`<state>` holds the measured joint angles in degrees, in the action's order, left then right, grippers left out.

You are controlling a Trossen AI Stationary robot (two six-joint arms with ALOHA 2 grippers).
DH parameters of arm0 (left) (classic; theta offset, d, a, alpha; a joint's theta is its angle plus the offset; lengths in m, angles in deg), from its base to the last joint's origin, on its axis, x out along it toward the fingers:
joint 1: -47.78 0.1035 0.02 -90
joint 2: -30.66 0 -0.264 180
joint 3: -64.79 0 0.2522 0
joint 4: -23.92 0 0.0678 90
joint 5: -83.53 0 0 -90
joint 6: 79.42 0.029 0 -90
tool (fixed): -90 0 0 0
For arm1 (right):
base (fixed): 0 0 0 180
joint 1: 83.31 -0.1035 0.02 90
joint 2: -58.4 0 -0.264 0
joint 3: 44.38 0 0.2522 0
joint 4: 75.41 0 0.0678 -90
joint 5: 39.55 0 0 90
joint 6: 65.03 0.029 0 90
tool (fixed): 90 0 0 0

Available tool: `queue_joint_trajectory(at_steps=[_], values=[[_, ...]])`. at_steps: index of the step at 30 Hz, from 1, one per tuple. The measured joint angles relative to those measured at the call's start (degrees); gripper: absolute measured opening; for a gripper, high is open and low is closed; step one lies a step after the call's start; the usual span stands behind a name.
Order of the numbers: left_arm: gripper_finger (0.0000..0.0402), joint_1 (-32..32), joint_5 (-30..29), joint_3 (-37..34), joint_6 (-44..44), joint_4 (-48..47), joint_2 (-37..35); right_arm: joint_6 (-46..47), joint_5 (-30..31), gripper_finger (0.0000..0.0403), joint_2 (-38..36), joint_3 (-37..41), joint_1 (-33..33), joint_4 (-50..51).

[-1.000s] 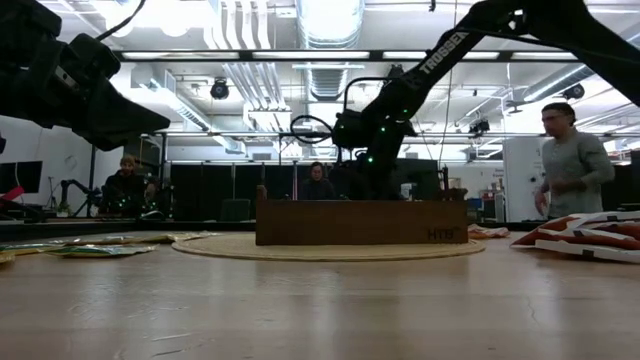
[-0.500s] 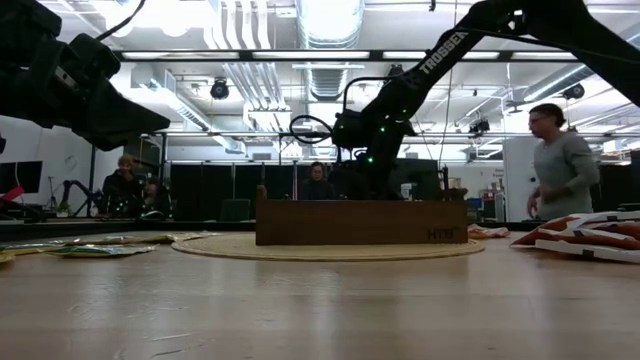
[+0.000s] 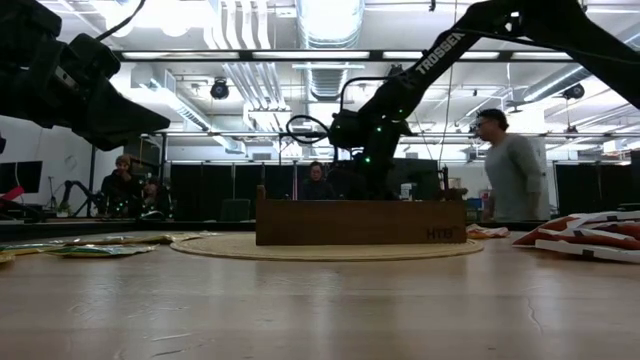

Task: Pick & Place Tea
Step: Put the orange tea bag into the right section of the wooden organizer

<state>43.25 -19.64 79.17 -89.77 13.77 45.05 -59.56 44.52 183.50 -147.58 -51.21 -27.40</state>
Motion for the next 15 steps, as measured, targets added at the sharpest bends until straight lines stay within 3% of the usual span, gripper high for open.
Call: queue_joint_trajectory(at_steps=[6,15], values=[[0.0,0.02,0.0,0.01,0.0,0.0,-0.01,-1.57,0.92,0.0008,-1.21,-0.03,-0.74,0.38],[0.0,0.01,0.01,0.01,0.0,-0.02,0.0,-4.9,8.35,0.0008,-6.12,-0.06,-4.43,1.66]])
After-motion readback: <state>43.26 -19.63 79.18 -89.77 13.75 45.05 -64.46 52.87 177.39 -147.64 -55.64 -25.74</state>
